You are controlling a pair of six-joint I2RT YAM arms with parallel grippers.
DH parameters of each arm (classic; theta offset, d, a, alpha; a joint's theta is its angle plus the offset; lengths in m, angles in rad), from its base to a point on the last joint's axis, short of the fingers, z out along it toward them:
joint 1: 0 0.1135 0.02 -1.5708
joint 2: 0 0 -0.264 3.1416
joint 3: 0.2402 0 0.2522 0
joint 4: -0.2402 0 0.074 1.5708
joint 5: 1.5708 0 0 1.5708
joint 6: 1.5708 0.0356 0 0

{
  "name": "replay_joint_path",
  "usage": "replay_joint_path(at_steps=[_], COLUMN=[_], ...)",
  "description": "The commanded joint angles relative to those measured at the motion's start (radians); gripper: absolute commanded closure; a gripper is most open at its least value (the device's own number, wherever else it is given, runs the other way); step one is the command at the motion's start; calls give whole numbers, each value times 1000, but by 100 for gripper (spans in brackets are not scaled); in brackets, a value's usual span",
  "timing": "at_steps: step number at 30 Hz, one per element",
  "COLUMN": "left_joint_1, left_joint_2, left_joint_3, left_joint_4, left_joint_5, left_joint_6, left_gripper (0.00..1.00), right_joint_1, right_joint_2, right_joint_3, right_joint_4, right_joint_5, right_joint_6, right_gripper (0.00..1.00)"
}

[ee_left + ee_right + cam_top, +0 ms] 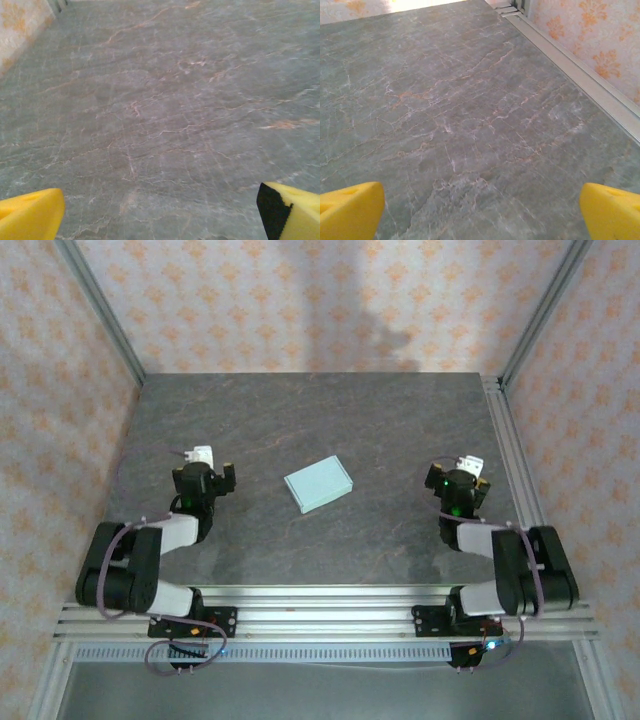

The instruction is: Fold the paper box

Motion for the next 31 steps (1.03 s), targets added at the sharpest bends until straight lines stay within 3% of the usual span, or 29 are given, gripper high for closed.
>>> replay_joint_path(at_steps=[1, 2, 4, 8, 10, 31], left_joint_1=[4, 4, 2, -7, -7, -8], left_joint_2=[41, 41, 41, 43, 43, 47], left_joint_3=[37, 36, 38, 39, 38, 41], left_joint_4=[79, 79, 76, 76, 76, 76], left_joint_5=[36, 37, 31, 17, 17, 61], left_joint_6=[-25, -25, -23, -20, -20, 0], left_gripper=[0, 0, 0, 0, 0, 0], right_joint_1=[-15, -14, -16, -23, -22, -23], right_joint_2=[143, 172, 110, 129, 146, 139], right_joint_3=[5, -4, 45, 82, 69, 66], right_joint_4=[292, 356, 153, 114, 172, 162], right_joint_5=[-75, -81, -86, -92, -91, -92], right_joint_6=[-38, -50, -34, -33, -35, -35], right_gripper=[1, 1, 1, 1, 1, 1])
